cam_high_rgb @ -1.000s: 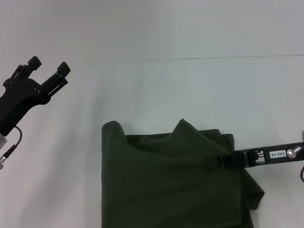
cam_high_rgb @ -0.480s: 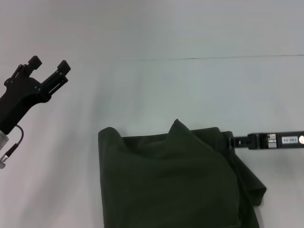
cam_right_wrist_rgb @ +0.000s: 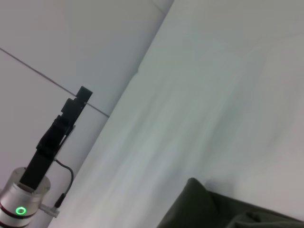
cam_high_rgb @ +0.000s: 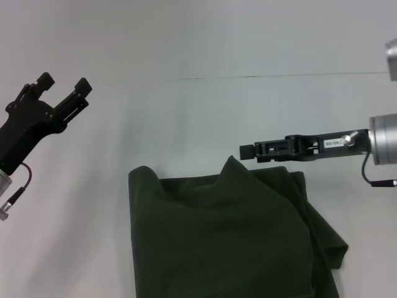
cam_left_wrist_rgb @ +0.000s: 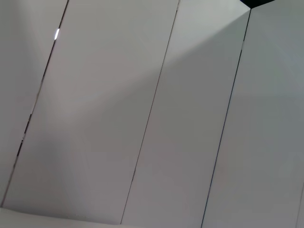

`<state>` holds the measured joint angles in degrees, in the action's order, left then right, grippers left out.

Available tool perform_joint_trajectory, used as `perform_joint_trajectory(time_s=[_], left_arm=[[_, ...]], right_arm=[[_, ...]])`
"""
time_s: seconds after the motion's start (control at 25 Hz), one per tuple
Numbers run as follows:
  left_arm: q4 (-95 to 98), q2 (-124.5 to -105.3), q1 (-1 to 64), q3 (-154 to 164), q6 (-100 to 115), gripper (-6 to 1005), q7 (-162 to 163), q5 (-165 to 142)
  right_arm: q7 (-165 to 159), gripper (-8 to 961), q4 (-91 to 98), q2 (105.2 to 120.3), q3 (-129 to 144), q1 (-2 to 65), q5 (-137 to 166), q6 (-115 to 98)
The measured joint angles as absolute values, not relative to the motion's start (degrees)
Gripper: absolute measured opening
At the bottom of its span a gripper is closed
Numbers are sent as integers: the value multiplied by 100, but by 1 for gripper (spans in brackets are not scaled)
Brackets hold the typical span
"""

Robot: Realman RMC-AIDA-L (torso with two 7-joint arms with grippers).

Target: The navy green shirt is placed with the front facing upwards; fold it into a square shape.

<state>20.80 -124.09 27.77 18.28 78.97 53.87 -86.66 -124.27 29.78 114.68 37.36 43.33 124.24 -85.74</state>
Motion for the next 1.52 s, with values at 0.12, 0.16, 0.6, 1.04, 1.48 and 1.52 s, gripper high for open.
perform_joint_trajectory(time_s=[0.12,0.16,0.6,1.04,1.48,1.52], left_arm=[[2073,-12409,2777,1828,7906,933,5388,-8655],[2072,-12409,2775,1827,7921,933,5388,-8633],[2064,-12409,2759,1838,7959,933,5388,-8534],[2066,-12409,2747,1837,7972,932,5379,-8525],[2056,-12409,2751,1862,7974,932,5388,-8525],[2057,-12409,2754,1863,7983,932,5388,-8525]], right_arm=[[-12737,752,2980,11486,3964,4419,12431,-8492],[-12851,792,2987,11483,4046,4426,12432,-8449],[-13412,924,2951,11418,4180,4400,12440,-8163],[-13923,906,2911,11490,4379,4537,12446,-8180],[-13704,889,2833,11779,4668,4708,12424,-7781],[-13699,887,2843,11788,4697,4722,12436,-7773]])
